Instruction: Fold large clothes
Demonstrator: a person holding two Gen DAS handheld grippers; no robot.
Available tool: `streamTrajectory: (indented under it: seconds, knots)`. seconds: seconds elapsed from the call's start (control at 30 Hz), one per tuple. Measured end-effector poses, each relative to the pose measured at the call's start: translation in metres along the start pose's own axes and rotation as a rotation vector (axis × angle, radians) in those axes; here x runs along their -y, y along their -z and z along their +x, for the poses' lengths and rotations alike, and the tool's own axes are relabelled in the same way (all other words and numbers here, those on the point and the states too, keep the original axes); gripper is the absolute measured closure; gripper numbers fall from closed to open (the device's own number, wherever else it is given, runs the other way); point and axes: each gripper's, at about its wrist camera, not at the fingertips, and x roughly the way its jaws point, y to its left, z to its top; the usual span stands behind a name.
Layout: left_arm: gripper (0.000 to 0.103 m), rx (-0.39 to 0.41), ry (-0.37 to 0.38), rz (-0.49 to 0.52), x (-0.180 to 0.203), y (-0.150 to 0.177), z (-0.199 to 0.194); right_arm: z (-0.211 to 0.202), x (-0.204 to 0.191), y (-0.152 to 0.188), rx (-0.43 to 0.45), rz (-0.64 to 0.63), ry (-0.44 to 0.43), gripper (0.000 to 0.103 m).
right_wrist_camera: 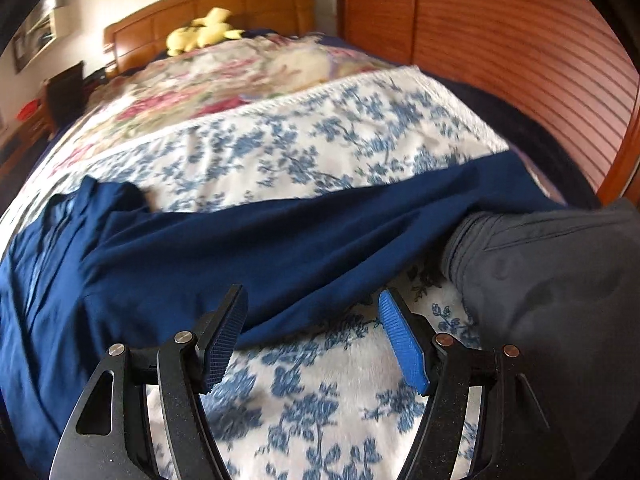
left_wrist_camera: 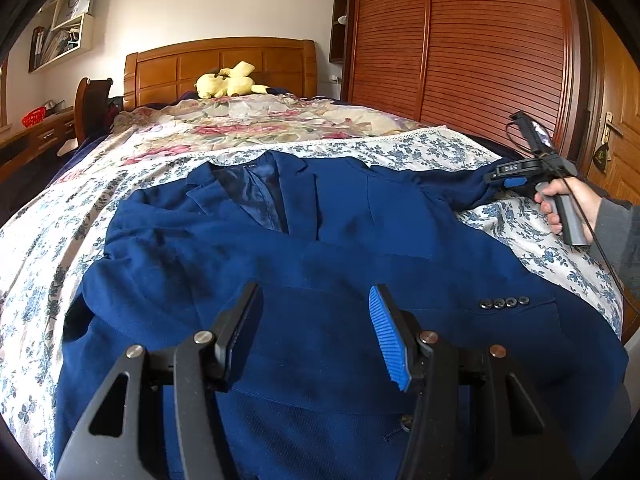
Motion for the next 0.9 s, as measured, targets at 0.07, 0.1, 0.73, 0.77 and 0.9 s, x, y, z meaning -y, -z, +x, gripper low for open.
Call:
streamTrajectory:
  seconds: [0.07,0.1,0.73,0.77,0.9]
  knots:
    - [0.049,0.0,0.0,0.002,0.0,0.0,0.0,0.01,0.002,-0.002,-0.018,0.026,0.008,0.033]
    - [0.049,-0.002,-0.001,0.003,0.0,0.0,0.0,0.014,0.003,-0.004,-0.025,0.039,0.009,0.033]
    - [0.049,0.002,-0.003,0.004,0.001,0.0,-0.001,-0.057,-0.109,-0.04,0.187,-0.172,-0.15,0.101]
    - [0.049,0.001,-0.003,0.005,0.0,0.0,-0.001,-0.068,-0.12,-0.039,0.199,-0.191,-0.189,0.101]
    - [0.049,0.003,-0.003,0.004,0.001,0.0,-0.001,-0.106,-0.162,-0.02,0.209,-0.29,-0.311,0.101]
